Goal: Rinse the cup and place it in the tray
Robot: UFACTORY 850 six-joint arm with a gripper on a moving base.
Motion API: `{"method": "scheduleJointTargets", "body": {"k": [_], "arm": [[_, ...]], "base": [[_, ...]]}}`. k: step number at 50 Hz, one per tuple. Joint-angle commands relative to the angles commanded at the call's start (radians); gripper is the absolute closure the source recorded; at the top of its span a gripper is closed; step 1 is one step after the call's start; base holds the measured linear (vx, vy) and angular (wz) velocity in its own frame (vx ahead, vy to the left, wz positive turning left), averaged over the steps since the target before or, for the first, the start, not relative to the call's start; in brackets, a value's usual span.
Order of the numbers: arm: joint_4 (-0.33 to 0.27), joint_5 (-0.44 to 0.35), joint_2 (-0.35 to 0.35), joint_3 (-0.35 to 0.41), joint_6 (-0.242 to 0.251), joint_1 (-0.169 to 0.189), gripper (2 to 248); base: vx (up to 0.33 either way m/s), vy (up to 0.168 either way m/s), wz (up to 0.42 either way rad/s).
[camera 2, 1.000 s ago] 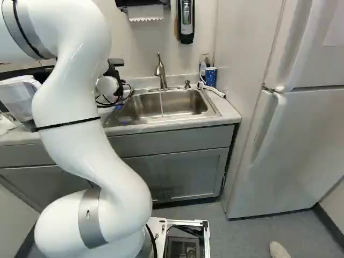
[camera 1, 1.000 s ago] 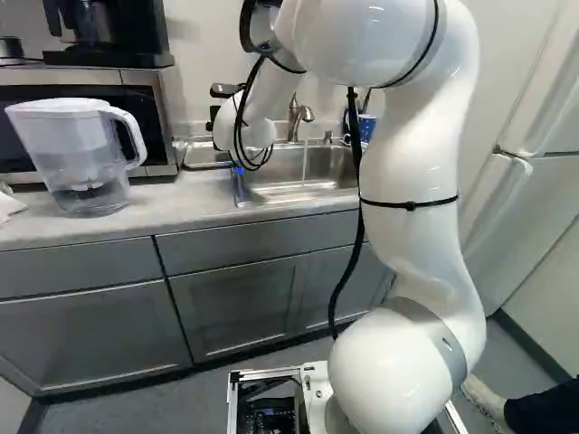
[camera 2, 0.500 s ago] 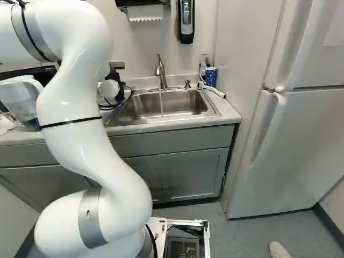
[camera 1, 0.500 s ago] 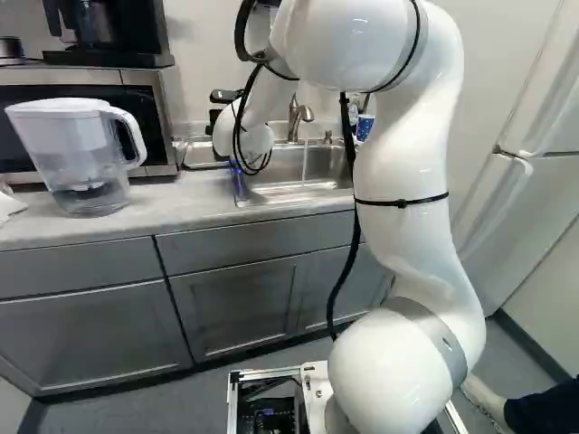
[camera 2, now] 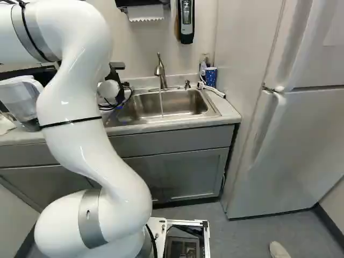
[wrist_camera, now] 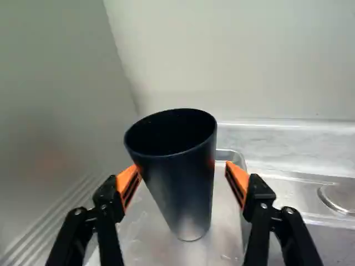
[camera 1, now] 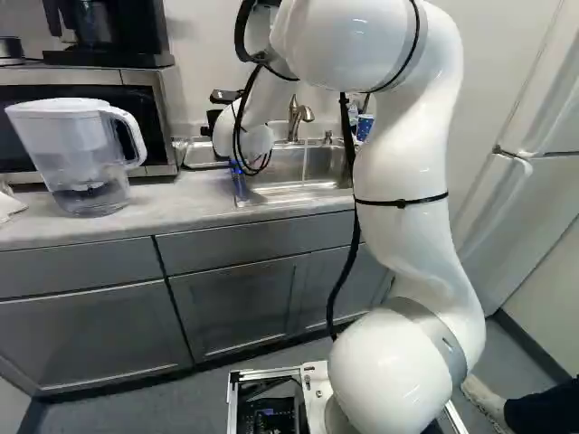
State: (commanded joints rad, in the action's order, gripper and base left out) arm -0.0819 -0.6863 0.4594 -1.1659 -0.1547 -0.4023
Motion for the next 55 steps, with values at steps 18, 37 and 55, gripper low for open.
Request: {"method": "scheduleJointTargets", "body": {"k": [18,37,55], "arm": [[0.0,0.0,-0.016,-0.005,0.0,0.0,3],[0.0,0.011,-0.042,-0.015,0.0,0.0,3],[0.0,0.042,-0.065,-0.026,0.0,0.0,3]], "base": [[0.0,0.0,0.0],[0.0,0.0,0.0],[0.0,0.0,0.0]]}}
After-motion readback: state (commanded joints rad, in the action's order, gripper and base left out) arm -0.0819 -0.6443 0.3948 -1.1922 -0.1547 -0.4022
